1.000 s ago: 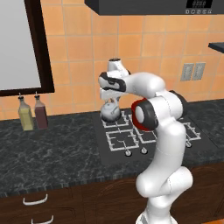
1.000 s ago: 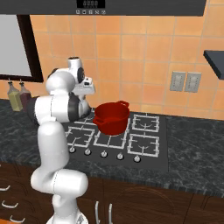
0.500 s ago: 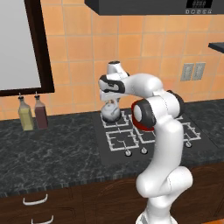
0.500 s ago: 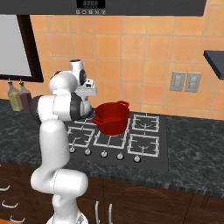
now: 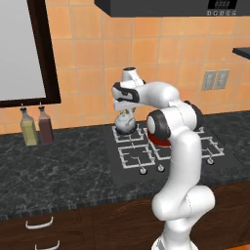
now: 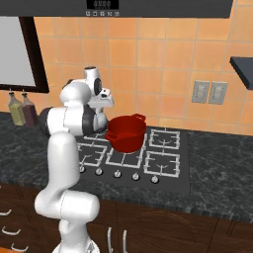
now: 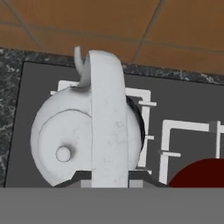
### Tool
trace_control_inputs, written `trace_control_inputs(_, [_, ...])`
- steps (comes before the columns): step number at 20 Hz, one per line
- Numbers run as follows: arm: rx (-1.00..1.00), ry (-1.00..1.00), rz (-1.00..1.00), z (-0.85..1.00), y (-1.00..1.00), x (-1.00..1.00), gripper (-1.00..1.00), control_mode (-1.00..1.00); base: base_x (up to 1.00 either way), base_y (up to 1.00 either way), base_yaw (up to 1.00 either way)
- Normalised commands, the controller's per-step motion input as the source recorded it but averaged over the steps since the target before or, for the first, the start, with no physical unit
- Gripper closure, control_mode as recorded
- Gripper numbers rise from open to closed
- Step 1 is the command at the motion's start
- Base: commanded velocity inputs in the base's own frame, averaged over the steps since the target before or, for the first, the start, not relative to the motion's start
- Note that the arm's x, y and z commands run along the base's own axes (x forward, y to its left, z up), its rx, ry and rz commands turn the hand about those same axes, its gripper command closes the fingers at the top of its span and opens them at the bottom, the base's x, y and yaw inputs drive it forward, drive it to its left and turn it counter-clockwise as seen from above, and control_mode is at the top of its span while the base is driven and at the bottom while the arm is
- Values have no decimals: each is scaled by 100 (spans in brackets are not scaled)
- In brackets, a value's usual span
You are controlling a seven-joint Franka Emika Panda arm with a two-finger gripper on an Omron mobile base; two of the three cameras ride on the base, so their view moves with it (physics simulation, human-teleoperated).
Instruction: Pick the kettle from the counter and place it on a stove burner. Then turn the burner on.
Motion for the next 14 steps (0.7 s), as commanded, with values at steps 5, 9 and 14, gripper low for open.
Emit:
trace_control_inputs(5, [0, 6, 0, -19, 0, 0, 100, -100, 0, 0, 0])
trace_control_inputs(9, [0, 2, 0, -24, 0, 0, 100, -100, 0, 0, 0])
trace_control_inputs(14, [0, 0, 0, -7, 0, 0, -100, -100, 0, 0, 0])
